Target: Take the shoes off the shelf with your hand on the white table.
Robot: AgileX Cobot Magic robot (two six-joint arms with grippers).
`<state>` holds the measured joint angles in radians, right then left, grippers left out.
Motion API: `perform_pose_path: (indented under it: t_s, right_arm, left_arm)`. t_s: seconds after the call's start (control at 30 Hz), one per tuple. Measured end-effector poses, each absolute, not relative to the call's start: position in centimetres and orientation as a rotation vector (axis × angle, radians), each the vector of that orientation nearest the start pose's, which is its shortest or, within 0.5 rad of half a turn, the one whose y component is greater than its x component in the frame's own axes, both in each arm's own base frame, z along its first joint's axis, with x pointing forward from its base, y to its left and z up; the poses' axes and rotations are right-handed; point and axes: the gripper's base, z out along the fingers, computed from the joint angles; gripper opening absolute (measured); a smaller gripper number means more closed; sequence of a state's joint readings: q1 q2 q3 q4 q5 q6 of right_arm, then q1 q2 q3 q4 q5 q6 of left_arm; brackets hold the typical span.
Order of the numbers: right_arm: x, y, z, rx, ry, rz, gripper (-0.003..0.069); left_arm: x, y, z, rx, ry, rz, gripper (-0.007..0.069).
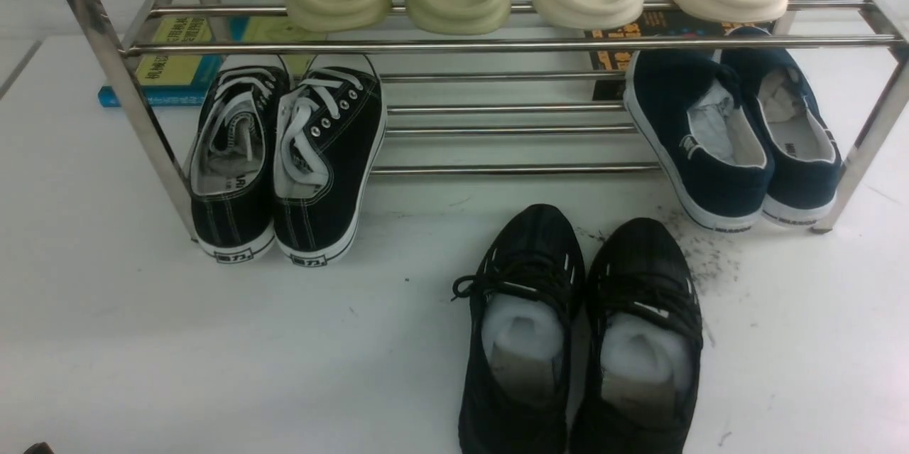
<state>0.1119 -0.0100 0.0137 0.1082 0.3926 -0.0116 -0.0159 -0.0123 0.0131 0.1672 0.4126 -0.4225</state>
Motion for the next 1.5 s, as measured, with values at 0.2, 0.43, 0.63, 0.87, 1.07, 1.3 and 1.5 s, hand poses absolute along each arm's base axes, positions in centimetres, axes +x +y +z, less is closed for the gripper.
perform_pose_path:
  t_s: [0.2, 0.43, 0.63, 0.87, 1.07, 1.3, 1.5]
  right_arm:
    - [5.11, 0.95, 17.4, -0.051, 1.881, 0.176, 0.0039]
    - [5.11, 0.95, 17.4, -0.051, 1.881, 0.176, 0.005]
    - [5.11, 0.95, 17.4, -0.051, 1.881, 0.176, 0.0058]
    - [5.12, 0.95, 17.4, -0.052, 1.881, 0.175, 0.0069]
    - [5.12, 0.95, 17.4, -0.052, 1.881, 0.175, 0.0076]
    - [5.12, 0.95, 17.4, -0.052, 1.881, 0.174, 0.0087]
    - [5.12, 0.95, 17.4, -0.052, 1.881, 0.174, 0.0098]
  left_arm:
    - [5.13, 0.53, 17.29, -0.284, 1.872, -0.131, 0.0239]
    - [5.13, 0.53, 17.29, -0.284, 1.872, -0.131, 0.0239]
    - [5.13, 0.53, 17.29, -0.284, 1.872, -0.131, 0.0239]
    - [5.13, 0.53, 17.29, -0.284, 1.872, -0.131, 0.0239]
    - [5.13, 0.53, 17.29, -0.284, 1.872, -0.131, 0.0239]
    - [5.13, 0.53, 17.29, -0.284, 1.872, -0.131, 0.0239]
    - [5.13, 0.53, 17.29, -0.284, 1.872, -0.131, 0.0239]
